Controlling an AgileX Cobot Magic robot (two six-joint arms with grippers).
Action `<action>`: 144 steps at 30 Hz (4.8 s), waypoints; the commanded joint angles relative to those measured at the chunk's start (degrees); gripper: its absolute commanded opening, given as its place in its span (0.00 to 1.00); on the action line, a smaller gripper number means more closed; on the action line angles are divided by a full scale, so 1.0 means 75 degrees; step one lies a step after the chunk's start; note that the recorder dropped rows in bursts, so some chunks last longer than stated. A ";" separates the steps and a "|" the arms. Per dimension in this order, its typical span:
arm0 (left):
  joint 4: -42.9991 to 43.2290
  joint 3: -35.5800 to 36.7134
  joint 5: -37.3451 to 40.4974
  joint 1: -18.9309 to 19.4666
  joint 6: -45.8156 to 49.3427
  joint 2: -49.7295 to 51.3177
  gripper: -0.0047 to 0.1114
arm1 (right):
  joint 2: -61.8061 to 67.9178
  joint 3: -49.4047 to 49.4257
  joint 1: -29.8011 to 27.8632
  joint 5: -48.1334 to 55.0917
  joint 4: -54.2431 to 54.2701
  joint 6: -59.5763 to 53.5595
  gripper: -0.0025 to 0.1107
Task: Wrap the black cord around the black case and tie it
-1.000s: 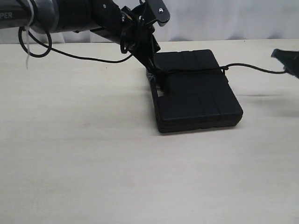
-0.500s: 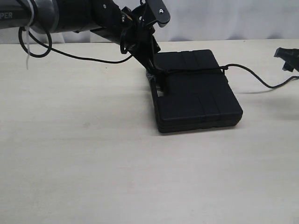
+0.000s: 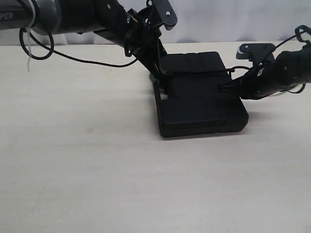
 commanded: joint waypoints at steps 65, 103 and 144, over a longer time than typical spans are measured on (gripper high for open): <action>0.2680 1.0367 -0.6362 0.0694 -0.5750 -1.2054 0.04 | -1.2836 0.6211 0.1236 -0.1911 0.1568 -0.0576 0.06; 0.3061 1.1425 -0.4467 0.0694 -0.6388 -1.3527 0.04 | -1.3067 0.7795 0.1236 -0.2221 0.1604 -0.0576 0.06; 0.3175 1.2398 -0.0814 0.3503 -0.7568 -1.5971 0.04 | -1.3067 0.7795 0.1236 -0.2221 0.1604 -0.0576 0.06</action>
